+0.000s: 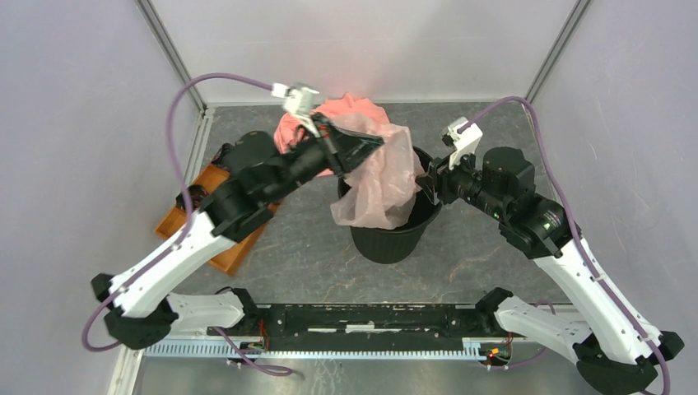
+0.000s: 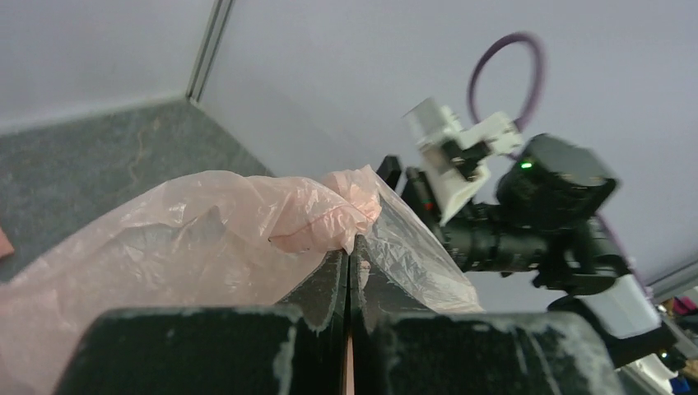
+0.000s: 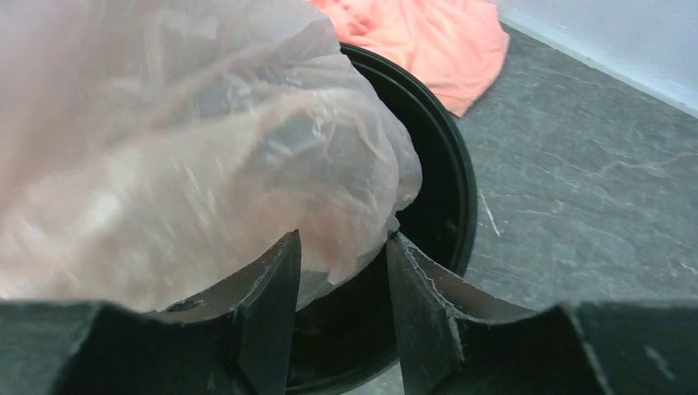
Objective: Put the trash bags into the trash bin
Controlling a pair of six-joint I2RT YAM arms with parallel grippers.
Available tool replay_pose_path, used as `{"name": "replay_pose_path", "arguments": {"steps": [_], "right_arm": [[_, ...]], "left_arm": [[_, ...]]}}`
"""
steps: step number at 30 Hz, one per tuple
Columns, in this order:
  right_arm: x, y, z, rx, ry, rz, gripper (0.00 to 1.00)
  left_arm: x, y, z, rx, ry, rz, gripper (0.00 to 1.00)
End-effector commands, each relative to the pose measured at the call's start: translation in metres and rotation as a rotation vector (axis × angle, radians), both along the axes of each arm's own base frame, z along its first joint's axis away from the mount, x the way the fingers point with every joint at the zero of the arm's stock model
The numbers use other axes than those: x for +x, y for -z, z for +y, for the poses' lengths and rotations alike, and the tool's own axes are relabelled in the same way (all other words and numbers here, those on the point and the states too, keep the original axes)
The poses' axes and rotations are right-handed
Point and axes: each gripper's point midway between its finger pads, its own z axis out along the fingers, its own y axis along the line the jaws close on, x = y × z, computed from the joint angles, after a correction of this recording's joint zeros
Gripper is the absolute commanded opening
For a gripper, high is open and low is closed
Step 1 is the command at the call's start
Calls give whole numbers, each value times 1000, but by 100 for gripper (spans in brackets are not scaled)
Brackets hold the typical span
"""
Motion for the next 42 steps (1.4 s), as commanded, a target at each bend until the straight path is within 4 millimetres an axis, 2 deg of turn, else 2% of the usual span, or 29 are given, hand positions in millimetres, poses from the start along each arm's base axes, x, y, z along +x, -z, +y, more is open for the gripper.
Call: {"name": "replay_pose_path", "arguments": {"steps": [1,5,8,11,15,19,22,27,29,35,39,42], "right_arm": [[10,6,-25,-62,119,-49,50],[10,18,-37,-98,165,-57,53],[9,18,-39,-101,163,-69,56],[9,8,-42,-106,171,-86,58],[9,-17,-46,-79,195,-123,62],[8,-27,-51,-72,216,-139,69],[7,-38,-59,-72,248,-151,72],[-1,-51,-60,-58,232,-161,81],[-6,-57,-53,-8,197,-160,85],[-36,-91,-9,283,-27,-166,89],[-41,-90,6,361,-92,-137,92],[-38,-85,18,358,-142,-149,98]], "left_arm": [[10,27,-26,45,46,55,2],[17,65,-41,77,61,125,2],[17,82,-49,92,86,161,2],[10,76,-49,91,117,163,2],[3,61,-34,83,99,134,2],[1,67,-22,93,65,154,2],[0,70,-20,119,65,150,2],[-8,66,-19,175,108,90,2],[-8,65,-18,187,105,69,2],[-9,80,-16,260,108,57,2],[-8,84,-11,290,95,37,2],[-12,83,-14,297,124,24,2]]}}
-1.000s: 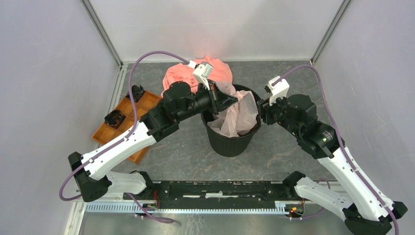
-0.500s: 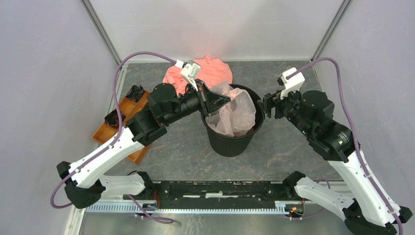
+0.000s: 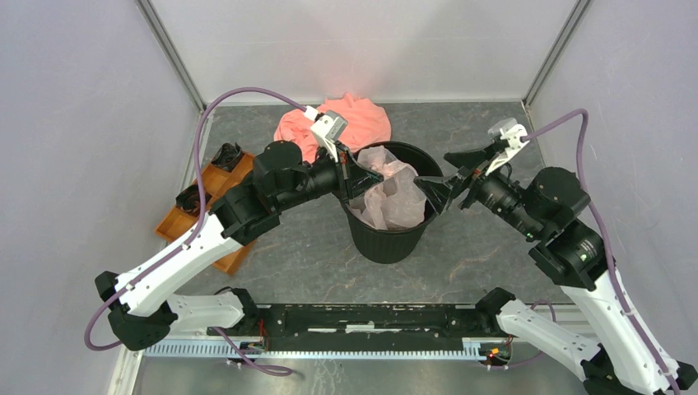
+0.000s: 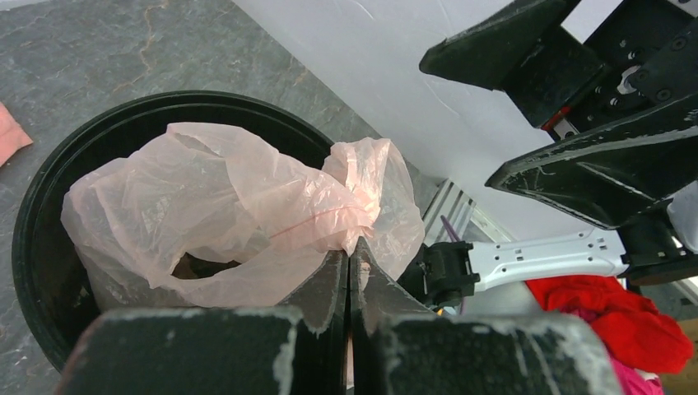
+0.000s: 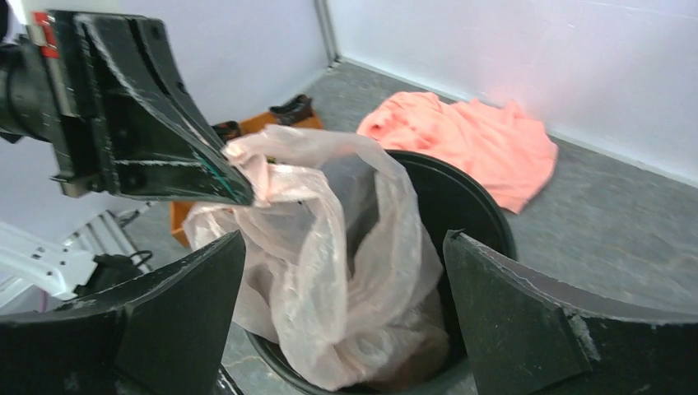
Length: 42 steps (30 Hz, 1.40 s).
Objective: Put the trash bags into the trash bin
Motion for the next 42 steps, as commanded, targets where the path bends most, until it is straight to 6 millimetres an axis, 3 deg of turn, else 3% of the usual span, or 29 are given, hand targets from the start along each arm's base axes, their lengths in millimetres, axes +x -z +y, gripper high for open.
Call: {"name": "replay_pose_path", "arguments": {"steps": [1,7,9,12,15,18,22,25,27,34,42], "right_arm": [[1,-6,28,67,-118,-32,98],[7,21,46,24,-202,-67,87],[9,23,47,17,-202,-91,76],[9,22,46,23,-200,-125,50],[8,24,39,-21,-183,-162,26],[10,35,27,-84,-136,-200,8],[17,36,6,-103,-18,-224,2],[13,36,8,-133,-50,-250,1],[3,39,17,-164,-136,-291,1],[-18,44,30,-216,-291,-398,1],[-40,37,39,-215,-416,-487,1]], "left_arm": [[-10,-23,1,-10,65,-94,2],[-21,-29,-9,-34,154,-107,2],[-23,-30,-12,-48,172,-107,2],[-24,-24,-15,-52,186,-97,4],[-17,-20,-14,-12,156,-98,25],[-2,-25,5,61,35,-109,66],[23,-23,51,166,-213,-125,93],[37,-22,77,197,-368,-134,99],[45,-16,82,219,-413,-133,100],[47,-10,49,268,-269,-149,100],[16,-21,-16,114,52,-87,100]]}}
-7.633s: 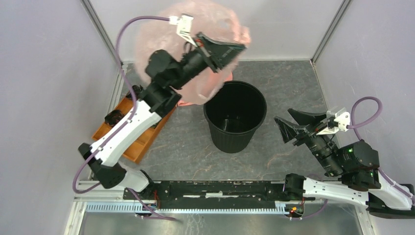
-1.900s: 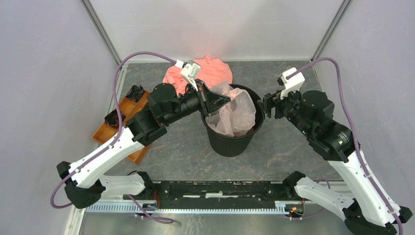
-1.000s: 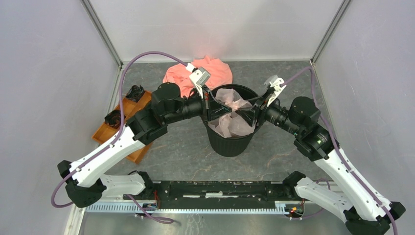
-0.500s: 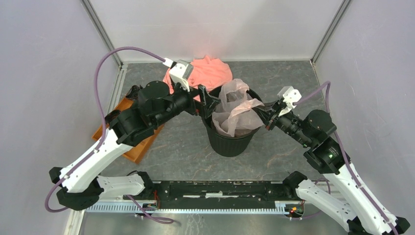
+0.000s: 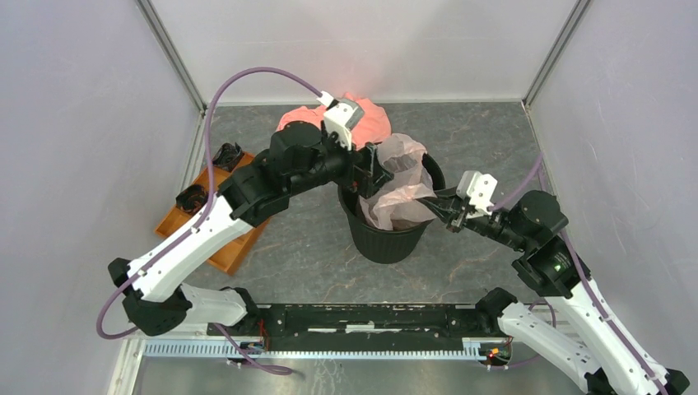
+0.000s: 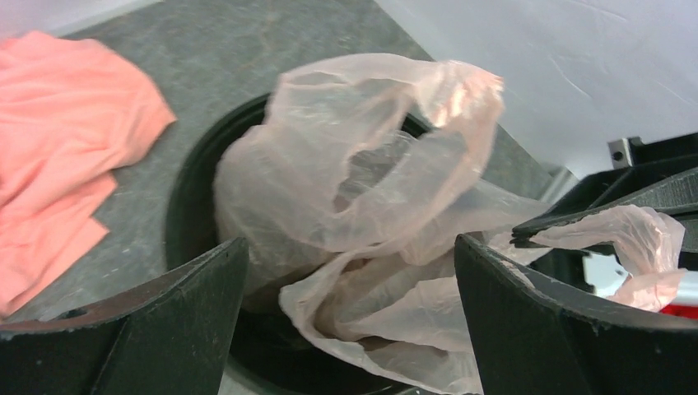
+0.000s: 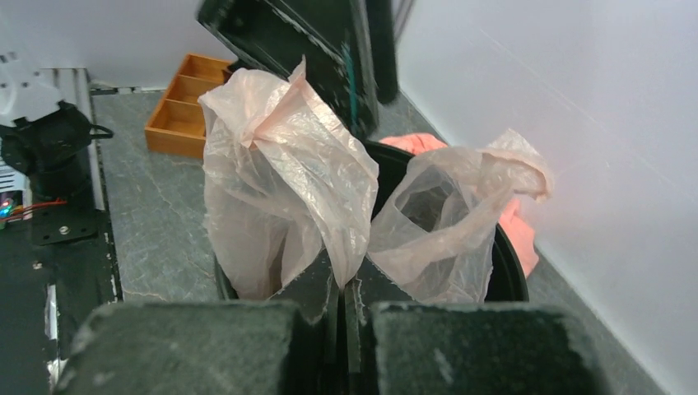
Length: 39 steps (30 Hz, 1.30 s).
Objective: Put the trash bags into the trash bin
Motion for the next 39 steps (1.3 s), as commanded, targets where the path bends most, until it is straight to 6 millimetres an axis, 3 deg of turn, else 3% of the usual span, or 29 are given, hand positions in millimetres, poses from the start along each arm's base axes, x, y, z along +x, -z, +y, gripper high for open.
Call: {"name": "replay_pose_path", "arguments": {"steps": [1,6,11,15,20,24,26,32,35,39], "right_arm": [[-17,-11,10,-2,-123,-91,1],[-16,-7,9,-4,-110,-75,1],[-15,-12,2,60,-61,-89,1],[-17,-8,2,73,-72,-94,1],[-18,-9,4,63,-82,-84,1],[-19,-14,2,72,-78,-95,1],[-19,-15,1,72,-75,-99,1],[-18,-14,-2,69,-52,-100,1],[-18,-12,-1,70,-59,-100,1],[-19,-11,-1,62,-64,-95,1]], "left_arm": [[-22,-37,-35,-149,202,-3,100],[-16,-49,-54,-250,188,73,97],[-21,-42,-76,-350,246,165,99],[-11,-47,-81,-405,198,163,100],[1,-41,-86,-389,140,138,90],[4,-34,-92,-355,91,112,73],[3,-30,-93,-325,66,99,70],[-3,-17,-87,-305,29,116,72],[-2,-9,-96,-309,38,142,77],[6,-6,-110,-297,36,159,74]]}}
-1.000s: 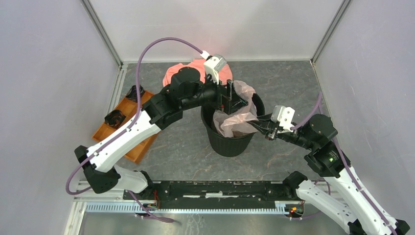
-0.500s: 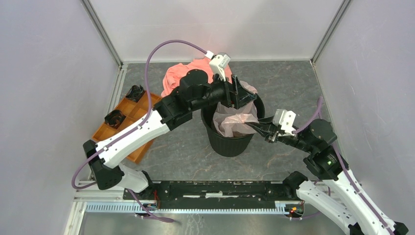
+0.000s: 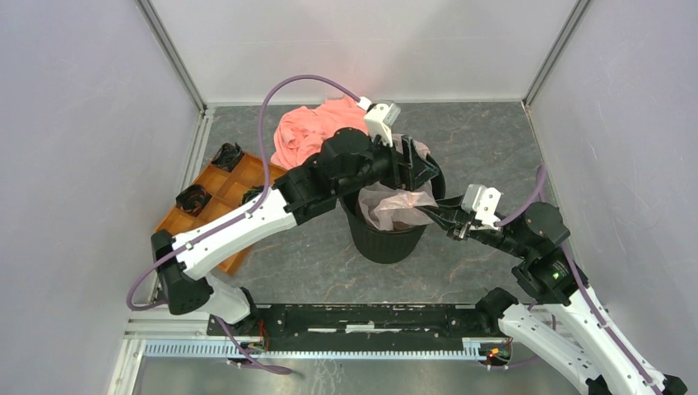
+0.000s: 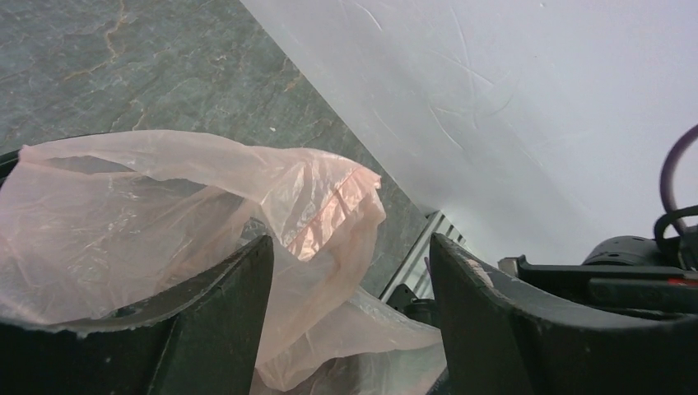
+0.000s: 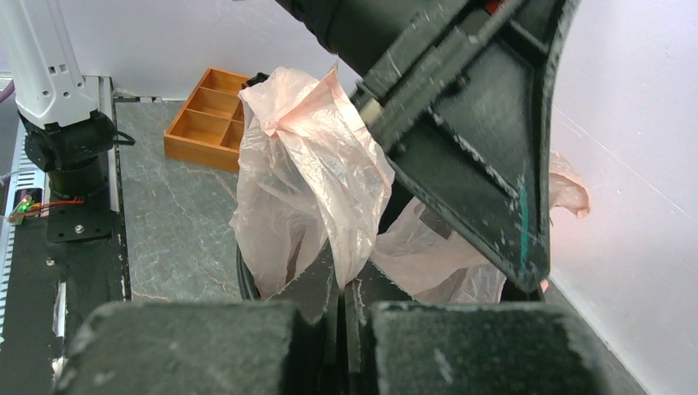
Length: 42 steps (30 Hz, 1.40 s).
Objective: Put the trash bags into the trash bin
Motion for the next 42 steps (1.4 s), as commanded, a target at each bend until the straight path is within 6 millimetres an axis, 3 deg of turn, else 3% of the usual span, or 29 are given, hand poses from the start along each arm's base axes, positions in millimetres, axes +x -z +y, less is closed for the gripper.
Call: {"name": "replay_pose_path", "arguments": {"steps": [1,6,13,15,19,21,24,25,29,33,36,40,42], "right_arm": [[-3,-14,-2,25,3,-32,1],[-6,-16,-7,35,18,-25,0],[5,-7,-18,38,109,-3,1],[11,-1,-20,21,137,5,1],[34,0,-36,10,287,4,5],[47,-10,-50,68,398,-21,16],[63,-16,-65,134,515,-54,32],[70,-22,-68,156,554,-63,39],[102,-27,-79,111,713,-36,42],[126,-23,-104,17,919,46,62],[121,-15,-109,-68,938,138,77],[92,7,-117,-97,909,288,97],[73,9,-123,-73,890,345,98]], "left_arm": [[13,-10,-11,-23,-38,-1,72],[33,-8,2,26,-158,-39,53],[60,-20,51,130,-357,-151,8],[63,-30,69,132,-409,-194,2],[64,-42,113,148,-541,-248,2],[64,-41,137,156,-616,-257,2],[53,-45,156,109,-626,-259,2],[48,-44,158,93,-609,-257,2],[35,-39,153,61,-531,-241,2],[30,-36,150,46,-502,-220,2],[30,-37,147,39,-490,-215,2],[29,-44,141,19,-467,-227,2],[28,-49,137,6,-451,-236,2]]}}
